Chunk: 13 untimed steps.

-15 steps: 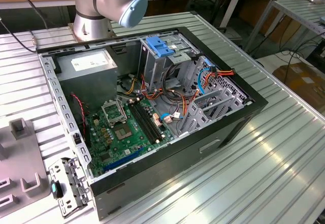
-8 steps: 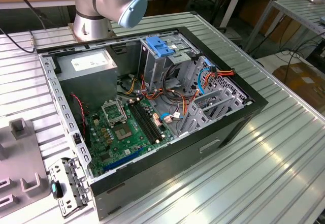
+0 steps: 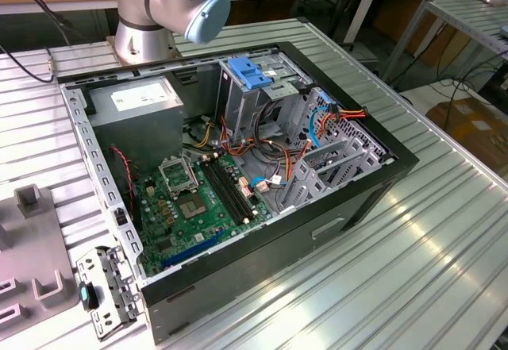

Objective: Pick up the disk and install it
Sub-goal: 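Reach for the disk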

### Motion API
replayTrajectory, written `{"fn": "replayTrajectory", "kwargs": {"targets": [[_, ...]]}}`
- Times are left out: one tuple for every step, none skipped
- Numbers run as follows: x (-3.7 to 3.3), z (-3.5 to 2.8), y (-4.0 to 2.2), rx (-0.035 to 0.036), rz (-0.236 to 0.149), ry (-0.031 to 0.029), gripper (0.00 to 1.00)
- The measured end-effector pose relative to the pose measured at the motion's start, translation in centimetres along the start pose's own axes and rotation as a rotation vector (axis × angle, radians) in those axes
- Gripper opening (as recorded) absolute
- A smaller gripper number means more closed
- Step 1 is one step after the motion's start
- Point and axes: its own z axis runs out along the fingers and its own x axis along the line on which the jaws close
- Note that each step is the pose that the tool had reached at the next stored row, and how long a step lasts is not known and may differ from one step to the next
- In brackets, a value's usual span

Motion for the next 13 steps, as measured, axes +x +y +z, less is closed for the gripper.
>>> {"fn": "replayTrajectory", "kwargs": {"targets": [[0.27, -0.01, -0.02, 0.0, 0.0, 0.0001, 0.11], [0.44, 0.0, -0.03, -0.0001, 0.0, -0.0001, 0.11], [0.64, -0.01, -0.05, -0.0001, 0.0, 0.0, 0.11], [0.9, -0.02, -0.07, 0.0, 0.0, 0.0, 0.11], [1.25, -0.02, -0.1, 0.0, 0.0, 0.0, 0.11], [1.46, -0.03, -0.11, 0.0, 0.0, 0.0, 0.11], [1.78, -0.02, -0.13, -0.0001, 0.0, -0.0001, 0.11], [2.25, -0.02, -0.15, 0.0, 0.0, -0.0001, 0.11], [2.57, -0.02, -0.14, 0.0, 0.0, 0.0001, 0.11], [2.63, -0.02, -0.15, 0.0001, 0.0, 0.0001, 0.11], [2.7, -0.01, -0.16, 0.0, 0.0, 0.0, 0.11], [2.75, -0.01, -0.16, 0.0, 0.0, 0.0, 0.11], [2.78, -0.01, -0.16, 0.0, 0.0, 0.0, 0.11]]}}
